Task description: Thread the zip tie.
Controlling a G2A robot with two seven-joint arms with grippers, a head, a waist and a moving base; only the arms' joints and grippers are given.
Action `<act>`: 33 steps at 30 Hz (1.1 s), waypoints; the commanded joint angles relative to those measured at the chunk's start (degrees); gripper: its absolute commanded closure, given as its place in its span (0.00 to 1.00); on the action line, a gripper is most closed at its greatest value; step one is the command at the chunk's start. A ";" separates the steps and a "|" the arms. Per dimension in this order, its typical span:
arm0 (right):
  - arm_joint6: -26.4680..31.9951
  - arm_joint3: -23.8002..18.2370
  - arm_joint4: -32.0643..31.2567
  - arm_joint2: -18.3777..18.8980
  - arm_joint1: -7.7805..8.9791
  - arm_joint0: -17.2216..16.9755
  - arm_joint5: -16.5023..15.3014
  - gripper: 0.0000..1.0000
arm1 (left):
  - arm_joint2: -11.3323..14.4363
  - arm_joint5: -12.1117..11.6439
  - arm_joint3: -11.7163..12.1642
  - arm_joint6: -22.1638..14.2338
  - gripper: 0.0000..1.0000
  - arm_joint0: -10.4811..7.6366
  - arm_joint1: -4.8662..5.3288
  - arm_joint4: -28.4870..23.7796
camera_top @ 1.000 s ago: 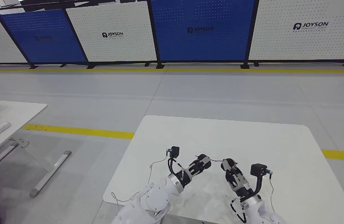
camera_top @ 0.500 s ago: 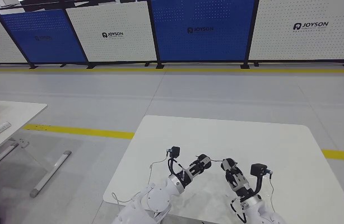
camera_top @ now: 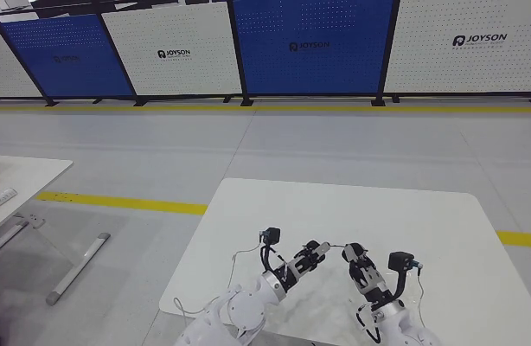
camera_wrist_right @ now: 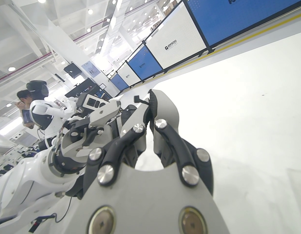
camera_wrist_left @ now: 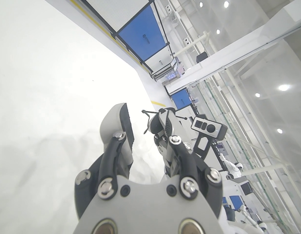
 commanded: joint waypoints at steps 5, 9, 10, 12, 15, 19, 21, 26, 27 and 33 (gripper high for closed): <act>0.02 0.13 0.07 -0.03 -0.07 -0.04 -0.27 1.00 | 1.05 0.31 0.72 -0.19 0.77 -0.63 -0.24 0.61; 0.33 0.28 -0.08 -0.14 -0.10 0.02 -0.31 1.00 | 1.39 0.49 1.03 -0.06 0.78 -1.08 -0.41 0.25; 0.36 0.28 -0.12 -0.16 -0.10 0.02 -0.31 1.00 | 1.45 0.53 1.09 -0.02 0.79 -1.19 -0.44 0.15; 0.44 0.24 -0.21 -0.23 -0.10 0.04 -0.31 1.00 | 1.53 0.64 1.22 0.07 0.84 -1.41 -0.52 -0.12; 0.49 0.23 -0.10 -0.27 -0.10 0.05 -0.31 1.00 | 1.59 0.98 1.51 0.19 0.91 -1.72 -0.61 -0.31; 0.59 0.29 -0.13 -0.32 -0.06 0.09 -0.31 1.00 | 1.58 1.27 2.00 0.25 0.94 -2.02 -0.71 -0.82; 0.66 0.31 -0.26 -0.34 -0.03 0.11 -0.31 1.00 | 1.57 1.26 2.12 0.26 0.91 -2.08 -0.74 -0.98; 0.79 0.30 -0.56 -0.39 0.06 0.15 -0.31 1.00 | 1.57 0.96 2.26 0.29 1.00 -2.16 -0.79 -1.01; 0.85 0.30 -0.62 -0.39 0.07 0.17 -0.31 1.00 | 1.57 0.84 2.29 0.23 1.00 -2.18 -0.79 -0.89; 1.25 0.42 -0.79 -0.40 0.11 0.25 -0.31 1.00 | 1.50 -0.06 2.02 0.03 1.00 -1.91 -0.73 -0.34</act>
